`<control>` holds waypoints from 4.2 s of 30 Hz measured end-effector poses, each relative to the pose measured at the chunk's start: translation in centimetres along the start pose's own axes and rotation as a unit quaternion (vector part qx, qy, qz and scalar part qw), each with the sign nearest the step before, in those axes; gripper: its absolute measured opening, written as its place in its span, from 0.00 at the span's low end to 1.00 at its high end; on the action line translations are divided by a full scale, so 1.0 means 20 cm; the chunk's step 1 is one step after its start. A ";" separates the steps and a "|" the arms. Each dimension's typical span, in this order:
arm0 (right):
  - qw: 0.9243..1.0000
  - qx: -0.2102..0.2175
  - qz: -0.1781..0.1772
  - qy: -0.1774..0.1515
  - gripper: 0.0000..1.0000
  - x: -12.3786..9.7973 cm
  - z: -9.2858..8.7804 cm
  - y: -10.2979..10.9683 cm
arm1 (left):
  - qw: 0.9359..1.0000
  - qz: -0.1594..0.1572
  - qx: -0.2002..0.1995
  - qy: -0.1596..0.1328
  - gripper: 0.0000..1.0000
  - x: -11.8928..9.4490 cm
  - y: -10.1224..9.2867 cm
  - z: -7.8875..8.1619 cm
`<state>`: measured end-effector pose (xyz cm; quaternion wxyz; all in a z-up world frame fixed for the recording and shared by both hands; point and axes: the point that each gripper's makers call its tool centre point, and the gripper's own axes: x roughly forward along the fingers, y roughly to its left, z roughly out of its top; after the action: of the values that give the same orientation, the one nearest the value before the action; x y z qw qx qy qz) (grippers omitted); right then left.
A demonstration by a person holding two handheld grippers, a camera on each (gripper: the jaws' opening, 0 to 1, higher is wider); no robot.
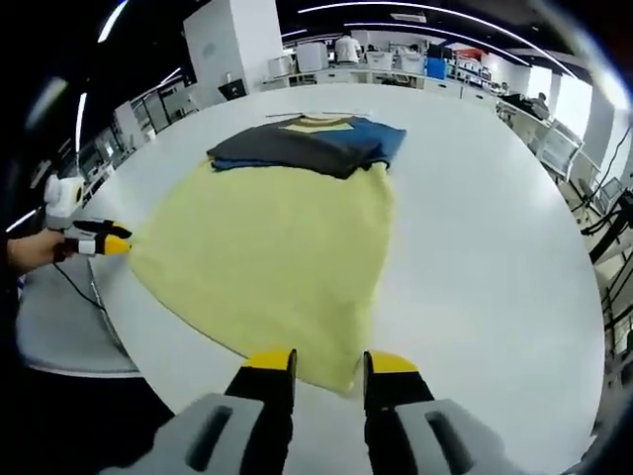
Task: Fold the garment on the visible template until the final outline fits inside the template.
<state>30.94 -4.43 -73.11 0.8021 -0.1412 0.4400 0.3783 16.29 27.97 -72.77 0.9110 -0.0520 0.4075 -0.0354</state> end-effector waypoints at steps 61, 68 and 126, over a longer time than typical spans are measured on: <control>0.998 -0.027 0.022 0.048 0.00 -0.13 -0.20 0.17 | 0.996 -0.025 0.032 0.074 0.00 -0.19 -0.09 -0.20; 0.998 -0.023 0.020 0.048 0.00 -0.16 -0.24 0.19 | 0.996 -0.022 0.028 0.082 0.00 -0.23 -0.11 -0.24; 0.997 -0.058 0.030 -0.034 0.00 -0.54 0.22 0.28 | 1.000 -0.007 0.022 0.011 0.00 -0.58 -0.05 0.29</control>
<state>25.92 -3.46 -61.27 0.7953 -0.1613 0.3934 0.4320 12.85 28.70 -60.23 0.9070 -0.0348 0.4167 -0.0512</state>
